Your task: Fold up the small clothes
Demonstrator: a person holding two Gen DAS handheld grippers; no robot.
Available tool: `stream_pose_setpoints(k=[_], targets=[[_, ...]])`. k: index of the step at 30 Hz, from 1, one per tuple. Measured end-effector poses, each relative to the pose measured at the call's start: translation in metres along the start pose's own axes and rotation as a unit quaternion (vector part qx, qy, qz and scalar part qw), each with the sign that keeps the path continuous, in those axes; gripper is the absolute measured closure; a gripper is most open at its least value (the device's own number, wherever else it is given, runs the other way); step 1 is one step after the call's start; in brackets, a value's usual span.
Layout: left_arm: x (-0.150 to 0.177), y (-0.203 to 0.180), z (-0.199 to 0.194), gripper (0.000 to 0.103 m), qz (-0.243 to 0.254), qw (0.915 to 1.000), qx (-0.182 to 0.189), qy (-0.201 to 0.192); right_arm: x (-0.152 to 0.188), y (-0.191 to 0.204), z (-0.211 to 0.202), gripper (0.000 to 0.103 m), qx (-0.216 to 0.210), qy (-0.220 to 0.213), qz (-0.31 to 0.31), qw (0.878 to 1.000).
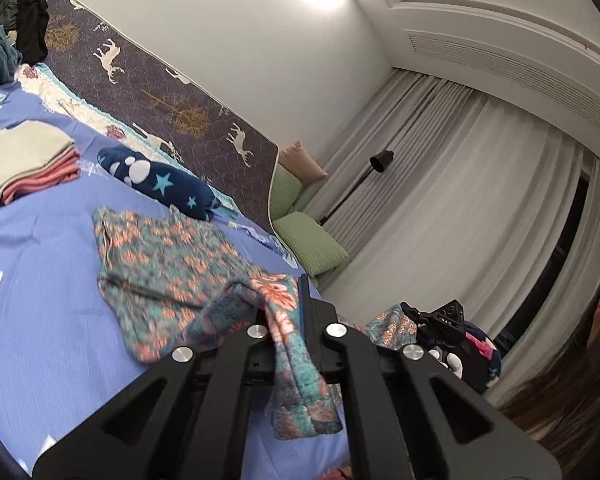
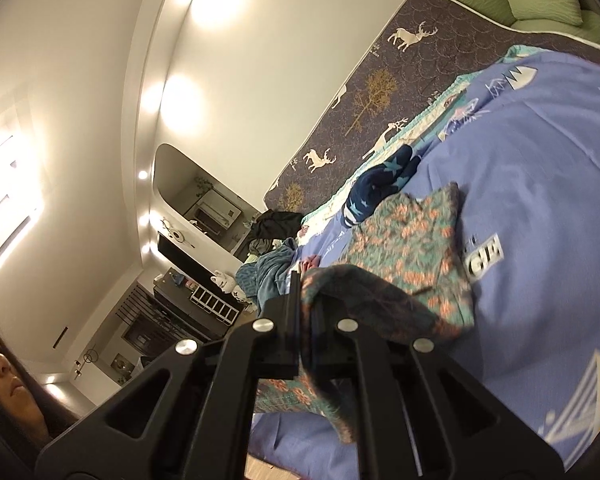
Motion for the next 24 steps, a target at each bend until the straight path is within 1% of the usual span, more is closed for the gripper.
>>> stream_pose_setpoints(k=[6,9,12,13,14,15,18,19,20,21,24], targets=[[-0.031,0.028,0.038,0.102,0.01,0.9994,-0.033,0.002,-0.02,-0.012,0.051,0.097,0.016,0.018,-0.014,1.0],[-0.043,0.054,0.066,0.102,0.007,0.9983,-0.056,0.012,-0.028,-0.027,0.08,0.097,0.038,0.029,-0.023,0.999],[-0.043,0.094,0.1,0.102,0.001,0.9944,-0.098,0.038,-0.031,-0.056,0.116,0.097,0.077,0.05,-0.024,0.996],[-0.041,0.105,0.107,0.102,0.004,0.9923,-0.115,0.047,-0.03,-0.072,0.131,0.097,0.097,0.061,-0.023,0.993],[-0.035,0.123,0.118,0.102,0.013,0.9879,-0.142,0.062,-0.028,-0.083,0.14,0.095,0.115,0.071,-0.027,0.99],[-0.028,0.138,0.128,0.101,0.019,0.9832,-0.163,0.08,-0.023,-0.101,0.152,0.094,0.151,0.086,-0.041,0.984],[-0.004,0.177,0.146,0.101,0.023,0.966,-0.223,0.13,-0.008,-0.137,0.17,0.09,0.218,0.122,-0.057,0.967],[-0.002,0.182,0.149,0.101,0.027,0.963,-0.231,0.136,-0.003,-0.15,0.172,0.085,0.241,0.134,-0.059,0.959],[0.001,0.184,0.15,0.099,0.038,0.9604,-0.237,0.141,-0.002,-0.157,0.173,0.08,0.249,0.137,-0.06,0.957],[0.0,0.184,0.15,0.095,0.047,0.9593,-0.238,0.144,-0.002,-0.161,0.173,0.078,0.254,0.138,-0.061,0.955],[-0.01,0.179,0.147,0.092,0.061,0.9594,-0.236,0.142,-0.013,-0.163,0.172,0.07,0.262,0.129,-0.075,0.953]])
Point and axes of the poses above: each gripper's, at about its wrist camera, not at the fingertips, and z roughly the way its jaws point, y to its left, x to its underside, the point moved 8 cm from there along z, roughly the way its jaws point, and after that the axes turned 11 degrees about -y, right-handed, at the moved point
